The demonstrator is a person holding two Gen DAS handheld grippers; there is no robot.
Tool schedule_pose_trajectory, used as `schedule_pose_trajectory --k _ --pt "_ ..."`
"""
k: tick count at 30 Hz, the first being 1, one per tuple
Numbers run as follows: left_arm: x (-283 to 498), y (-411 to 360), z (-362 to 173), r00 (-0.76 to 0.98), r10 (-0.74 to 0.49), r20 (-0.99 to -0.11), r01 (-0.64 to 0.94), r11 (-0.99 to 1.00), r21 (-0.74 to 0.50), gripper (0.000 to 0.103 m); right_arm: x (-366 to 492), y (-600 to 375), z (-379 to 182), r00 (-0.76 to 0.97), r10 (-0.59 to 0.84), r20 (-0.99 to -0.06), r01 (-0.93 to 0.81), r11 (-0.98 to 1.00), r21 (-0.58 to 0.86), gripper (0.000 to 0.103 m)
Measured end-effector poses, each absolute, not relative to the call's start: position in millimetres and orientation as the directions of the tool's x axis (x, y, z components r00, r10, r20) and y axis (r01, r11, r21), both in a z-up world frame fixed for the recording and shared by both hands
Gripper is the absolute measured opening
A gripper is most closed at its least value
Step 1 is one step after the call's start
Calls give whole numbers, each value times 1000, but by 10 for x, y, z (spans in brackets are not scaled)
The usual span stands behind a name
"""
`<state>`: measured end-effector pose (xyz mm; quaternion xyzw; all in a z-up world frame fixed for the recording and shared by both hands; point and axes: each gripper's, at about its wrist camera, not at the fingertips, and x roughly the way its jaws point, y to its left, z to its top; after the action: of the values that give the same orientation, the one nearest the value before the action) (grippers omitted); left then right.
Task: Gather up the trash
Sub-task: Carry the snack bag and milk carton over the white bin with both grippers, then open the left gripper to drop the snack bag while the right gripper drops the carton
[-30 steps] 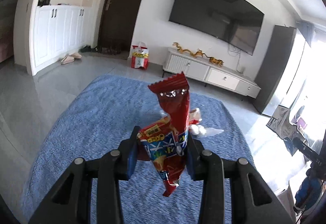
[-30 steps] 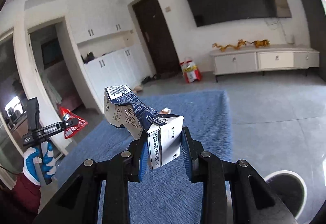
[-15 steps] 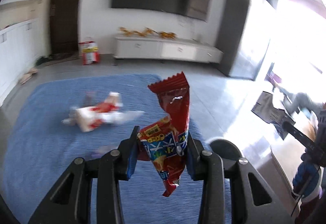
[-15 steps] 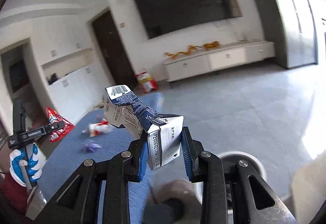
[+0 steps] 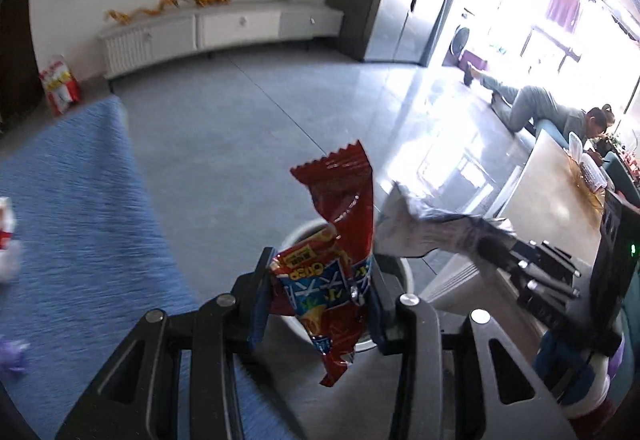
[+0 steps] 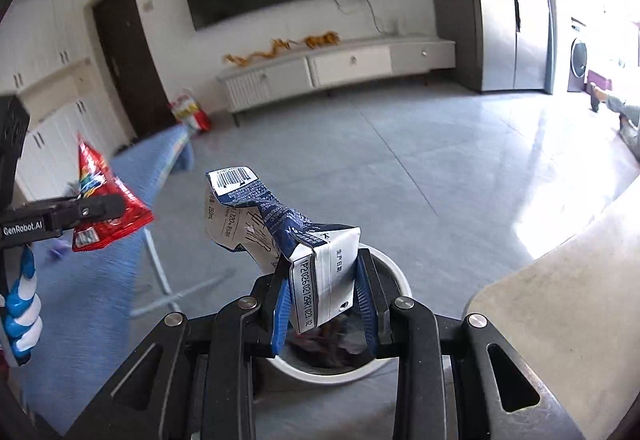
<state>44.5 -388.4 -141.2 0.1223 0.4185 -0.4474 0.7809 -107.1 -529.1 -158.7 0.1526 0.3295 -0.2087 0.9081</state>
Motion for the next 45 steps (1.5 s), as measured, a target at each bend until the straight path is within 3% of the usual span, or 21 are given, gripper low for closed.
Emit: schedule_pose_trajectory --k 6,10,13,16,33,39,45 --pt "535 -4281 -1713 204 -594 -778 802 558 -216 40 -800 -5406 -1841 644 -295 -706 495 864 89 30" --pt "647 -4420 -1828 194 -598 -777 782 573 -246 55 -648 -5453 -1980 613 -316 -724 522 850 71 32" --pt "694 -4433 -1863 174 -607 -775 772 573 -275 60 -606 -5448 -2014 606 -325 -727 539 839 75 45" --pt "704 -4374 -1832 174 -612 -771 774 569 -277 61 -663 -5437 -1969 614 -334 -715 545 835 78 56" --pt "392 -3743 -1201 300 -638 -709 787 586 -195 61 -1114 -5067 -1201 716 -365 -595 519 849 102 58" --pt "306 -3502 -994 294 -688 -663 797 559 -227 61 -1217 -4846 -944 744 -387 -545 505 860 80 60" --pt "369 -3719 -1072 241 -692 -680 798 540 -267 61 -1403 -4895 -900 735 -417 -535 538 839 85 61"
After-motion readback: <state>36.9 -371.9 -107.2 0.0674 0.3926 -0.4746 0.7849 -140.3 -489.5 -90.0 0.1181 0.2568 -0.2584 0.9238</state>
